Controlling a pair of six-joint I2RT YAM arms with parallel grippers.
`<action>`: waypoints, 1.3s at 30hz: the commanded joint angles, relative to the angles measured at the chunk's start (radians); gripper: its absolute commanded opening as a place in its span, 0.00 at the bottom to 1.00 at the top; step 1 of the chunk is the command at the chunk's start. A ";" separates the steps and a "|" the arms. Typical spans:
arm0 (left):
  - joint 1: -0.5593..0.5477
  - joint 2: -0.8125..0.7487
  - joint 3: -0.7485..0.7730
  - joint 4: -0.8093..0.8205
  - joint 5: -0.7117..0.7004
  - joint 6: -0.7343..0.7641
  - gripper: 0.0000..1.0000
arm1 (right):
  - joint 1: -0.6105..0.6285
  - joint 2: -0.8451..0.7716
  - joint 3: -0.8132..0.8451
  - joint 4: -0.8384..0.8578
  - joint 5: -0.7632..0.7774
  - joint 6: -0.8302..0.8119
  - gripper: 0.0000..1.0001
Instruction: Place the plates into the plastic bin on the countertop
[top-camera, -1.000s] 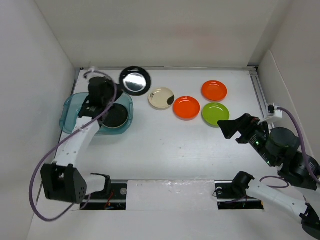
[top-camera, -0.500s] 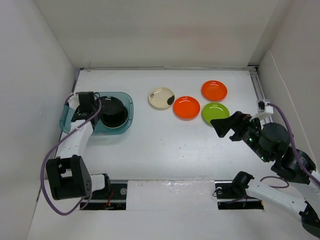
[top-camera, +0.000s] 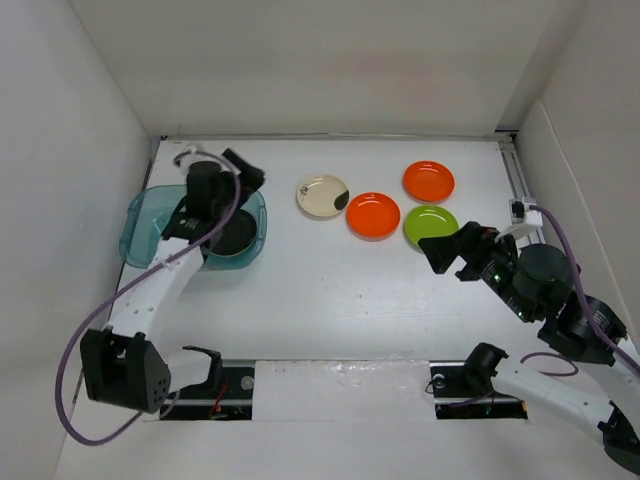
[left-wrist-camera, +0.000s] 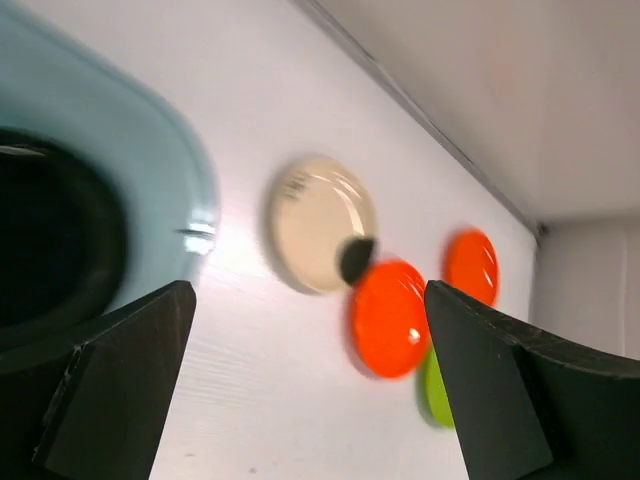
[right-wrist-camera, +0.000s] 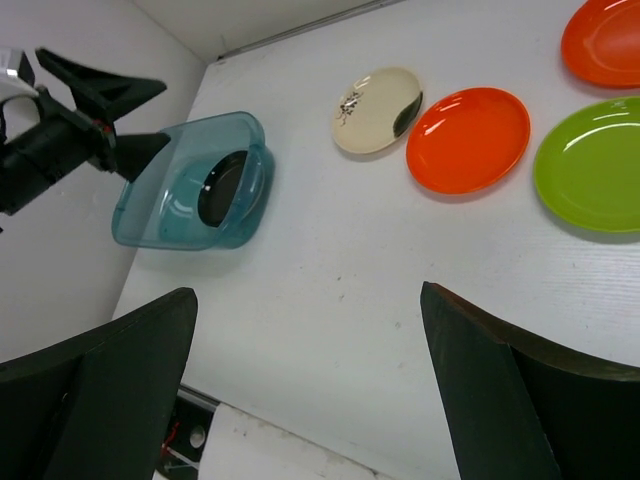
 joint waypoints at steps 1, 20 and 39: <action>-0.236 0.137 0.136 0.098 0.040 0.108 1.00 | -0.002 0.018 0.000 0.064 0.047 -0.021 0.99; -0.516 0.759 0.254 0.437 0.145 -0.192 1.00 | -0.002 -0.020 0.009 0.006 0.050 -0.003 0.99; -0.526 0.894 0.331 0.274 -0.025 -0.283 0.43 | -0.002 -0.002 0.000 0.017 0.059 -0.021 0.99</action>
